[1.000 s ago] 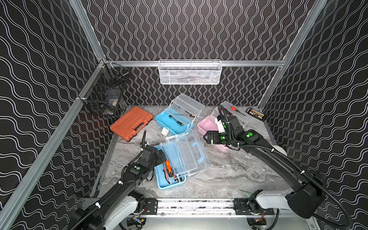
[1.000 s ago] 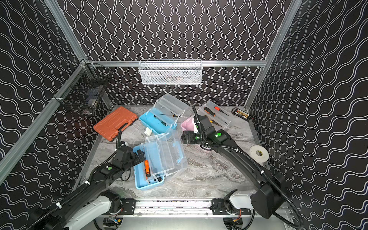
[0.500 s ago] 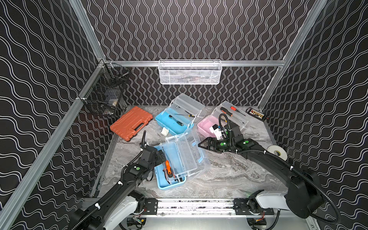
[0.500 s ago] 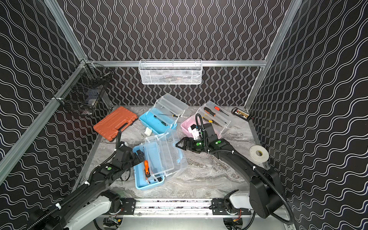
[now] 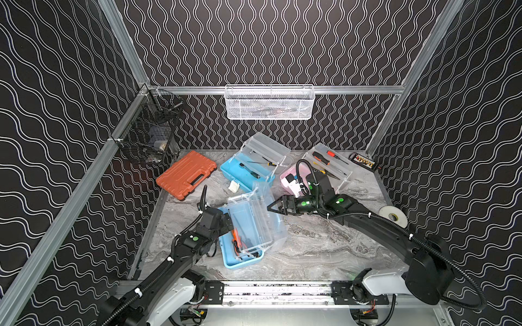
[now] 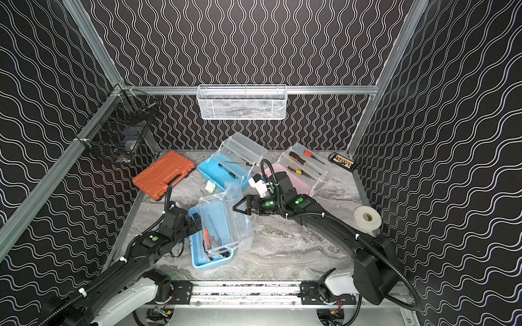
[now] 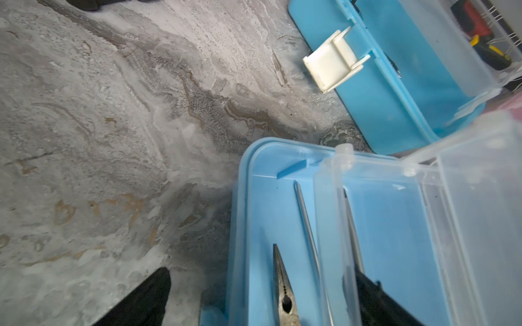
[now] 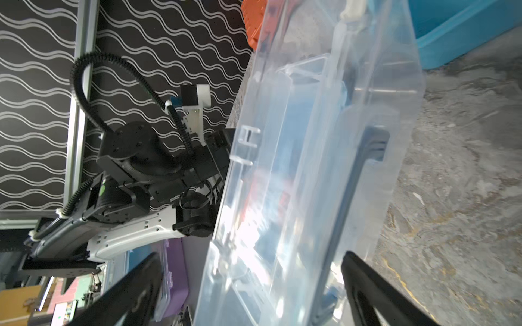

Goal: Close toolboxes
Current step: Close the toolbox lid.

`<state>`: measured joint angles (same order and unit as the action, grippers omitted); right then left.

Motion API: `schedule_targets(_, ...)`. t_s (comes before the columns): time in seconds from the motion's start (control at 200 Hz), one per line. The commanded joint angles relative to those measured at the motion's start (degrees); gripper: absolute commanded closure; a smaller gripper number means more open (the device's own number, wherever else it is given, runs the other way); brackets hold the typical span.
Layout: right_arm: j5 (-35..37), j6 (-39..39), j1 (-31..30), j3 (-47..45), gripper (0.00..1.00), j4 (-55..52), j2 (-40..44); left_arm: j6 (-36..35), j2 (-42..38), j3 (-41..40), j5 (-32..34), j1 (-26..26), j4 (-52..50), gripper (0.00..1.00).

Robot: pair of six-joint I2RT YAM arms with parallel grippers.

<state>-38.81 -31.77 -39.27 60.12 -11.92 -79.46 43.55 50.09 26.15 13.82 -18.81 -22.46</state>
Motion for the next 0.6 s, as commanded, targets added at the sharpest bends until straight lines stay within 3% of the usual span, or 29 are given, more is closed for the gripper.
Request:
schedule_targets(0.0, 6.5, 3.7, -2.7, 2.9, 0.01, -5.2, -1.1, -1.2, -0.6, 2.1, 1.1, 0.0, -9.7, 0.01)
schedule_targets(0.295, 15.4, 6.5, -8.1, 9.0, 0.01, -10.0, -4.9, -4.3, -2.2, 14.1, 8.2, 0.0, -20.1, 0.01)
schedule_targets(0.596, 24.9, 10.4, -15.2, 15.1, 0.01, -15.2, -8.5, 0.1, -9.9, 12.8, 13.5, 0.0, -23.1, 0.01)
